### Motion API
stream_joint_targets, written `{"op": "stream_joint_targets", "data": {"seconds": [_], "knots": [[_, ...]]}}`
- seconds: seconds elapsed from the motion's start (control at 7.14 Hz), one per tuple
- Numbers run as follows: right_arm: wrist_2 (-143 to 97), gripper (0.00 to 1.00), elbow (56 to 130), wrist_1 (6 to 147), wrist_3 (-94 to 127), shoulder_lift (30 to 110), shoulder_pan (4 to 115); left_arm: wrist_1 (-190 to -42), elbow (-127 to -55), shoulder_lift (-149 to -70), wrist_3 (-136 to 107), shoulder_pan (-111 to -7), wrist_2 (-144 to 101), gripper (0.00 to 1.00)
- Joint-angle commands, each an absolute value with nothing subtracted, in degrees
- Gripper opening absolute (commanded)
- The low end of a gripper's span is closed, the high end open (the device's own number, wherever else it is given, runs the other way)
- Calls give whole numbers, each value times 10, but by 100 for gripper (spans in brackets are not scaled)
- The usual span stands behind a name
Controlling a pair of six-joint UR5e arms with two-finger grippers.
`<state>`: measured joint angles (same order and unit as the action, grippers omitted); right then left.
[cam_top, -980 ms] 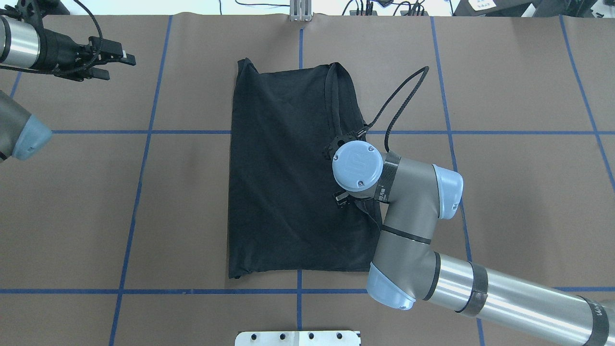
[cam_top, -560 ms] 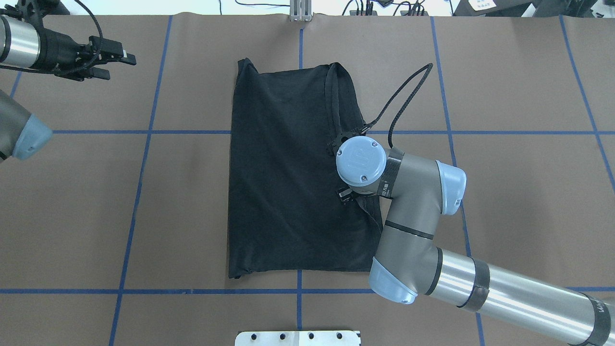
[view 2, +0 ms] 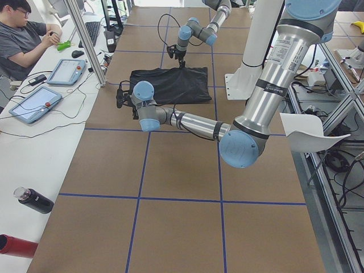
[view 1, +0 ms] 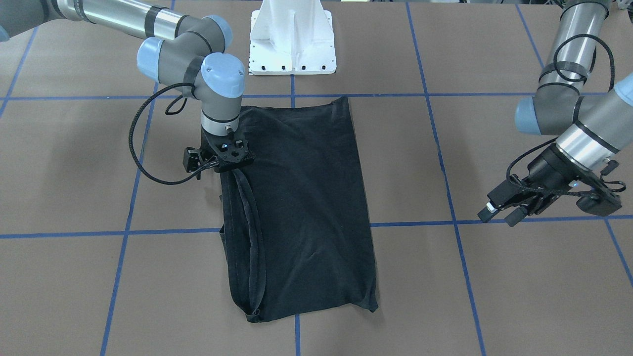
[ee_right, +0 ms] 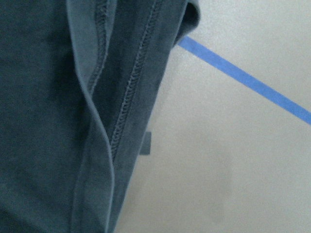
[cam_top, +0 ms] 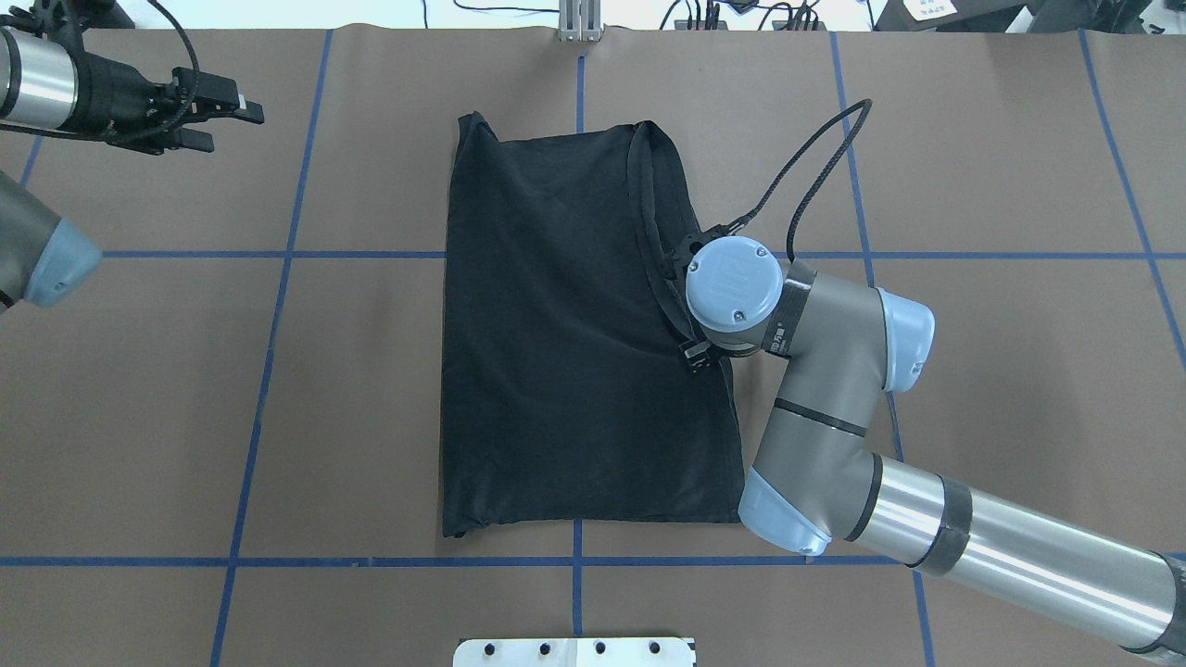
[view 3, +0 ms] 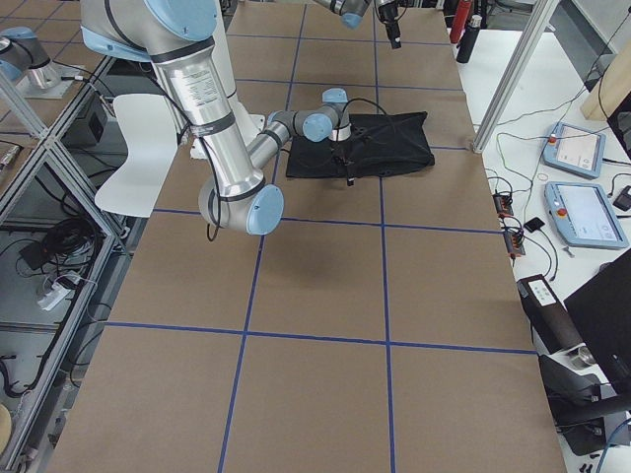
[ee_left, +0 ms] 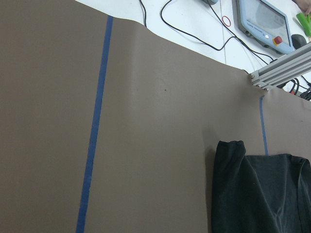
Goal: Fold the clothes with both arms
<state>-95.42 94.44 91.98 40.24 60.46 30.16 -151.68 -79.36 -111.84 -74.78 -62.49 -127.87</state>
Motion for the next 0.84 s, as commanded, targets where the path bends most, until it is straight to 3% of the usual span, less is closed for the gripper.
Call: {"op": "stream_joint_targets", "data": {"seconds": [0.0, 0.42, 0.7], "knots": [[-968, 100, 949, 885, 403, 625, 307, -1516, -794, -1119, -748, -625, -1279, 100], [-1021, 100, 958, 885, 400, 579, 348, -1516, -790, -1119, -747, -625, -1280, 100], [-1019, 100, 909, 885, 401, 506, 354, -1518, -787, -1116, -743, -625, -1280, 100]]}}
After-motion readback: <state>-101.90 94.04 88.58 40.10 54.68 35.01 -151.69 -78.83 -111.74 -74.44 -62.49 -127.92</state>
